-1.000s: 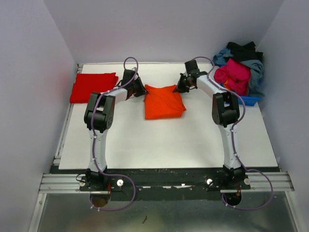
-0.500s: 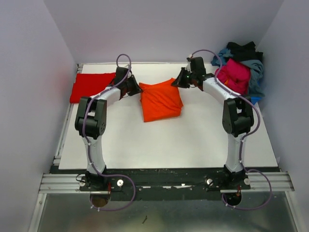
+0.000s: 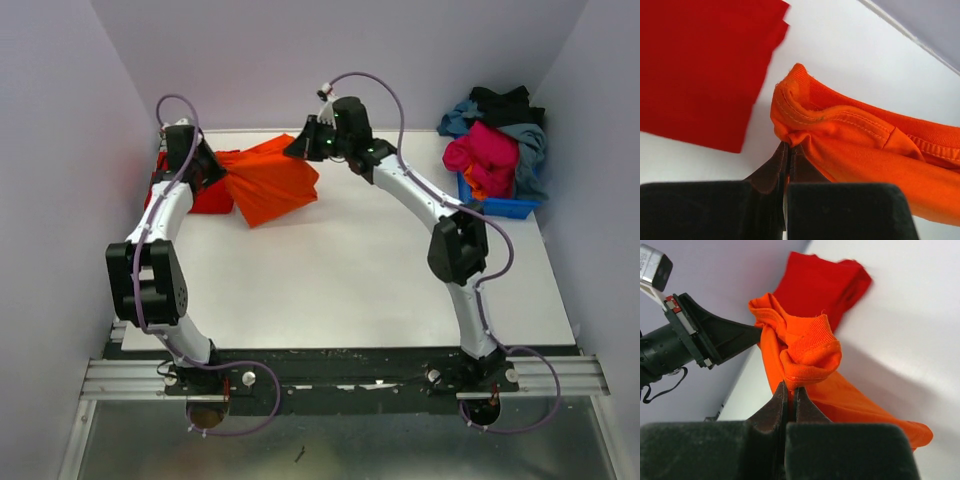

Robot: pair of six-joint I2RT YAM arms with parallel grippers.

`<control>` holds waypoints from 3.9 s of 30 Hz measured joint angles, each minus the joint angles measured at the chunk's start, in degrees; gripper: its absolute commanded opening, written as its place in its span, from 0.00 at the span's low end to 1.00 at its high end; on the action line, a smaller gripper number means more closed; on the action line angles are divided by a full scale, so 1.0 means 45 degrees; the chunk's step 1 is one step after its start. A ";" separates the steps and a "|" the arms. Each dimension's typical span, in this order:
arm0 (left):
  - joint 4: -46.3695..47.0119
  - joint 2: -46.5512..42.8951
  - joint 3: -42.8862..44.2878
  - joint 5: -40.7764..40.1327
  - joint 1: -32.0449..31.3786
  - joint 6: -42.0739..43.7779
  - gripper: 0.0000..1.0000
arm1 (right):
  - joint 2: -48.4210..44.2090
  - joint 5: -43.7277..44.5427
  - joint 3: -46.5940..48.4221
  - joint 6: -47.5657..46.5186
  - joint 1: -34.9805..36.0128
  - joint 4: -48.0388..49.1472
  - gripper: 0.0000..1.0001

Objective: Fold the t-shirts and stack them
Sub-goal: Put the neatly folded tshirt into the corner of the board with both arms

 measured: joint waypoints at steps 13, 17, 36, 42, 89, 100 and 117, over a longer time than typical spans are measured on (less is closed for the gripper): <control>-0.2681 -0.0986 0.2482 -0.2370 0.2846 0.0952 0.00 | 0.3415 -0.0019 0.3128 0.2603 0.1841 0.3536 0.01; -0.2968 -0.0379 0.3138 -0.2730 0.3274 0.1083 0.00 | 0.4624 0.0403 0.4158 0.3410 0.2157 0.4809 0.01; -0.4065 0.1452 0.5187 -0.3842 0.3706 0.1919 0.00 | 0.6028 0.2871 0.4930 0.4323 0.3186 0.7854 0.01; -0.4065 0.1821 0.5212 -0.4036 0.3934 0.2108 0.00 | 0.6479 0.3507 0.4930 0.4561 0.3623 0.8733 0.01; -0.0481 0.8208 0.8743 -0.1666 0.4085 0.2001 0.77 | 0.4857 0.6275 -0.0641 0.3322 0.2273 1.2400 1.00; -0.1744 0.7640 0.9277 -0.3502 0.3492 0.2667 0.78 | 0.0403 0.4371 -0.5129 0.2754 0.0811 1.2245 1.00; -0.4658 0.6139 0.9049 -0.6586 0.3541 0.2652 0.83 | -0.1870 0.2482 -0.6941 0.1977 0.0350 0.9292 0.91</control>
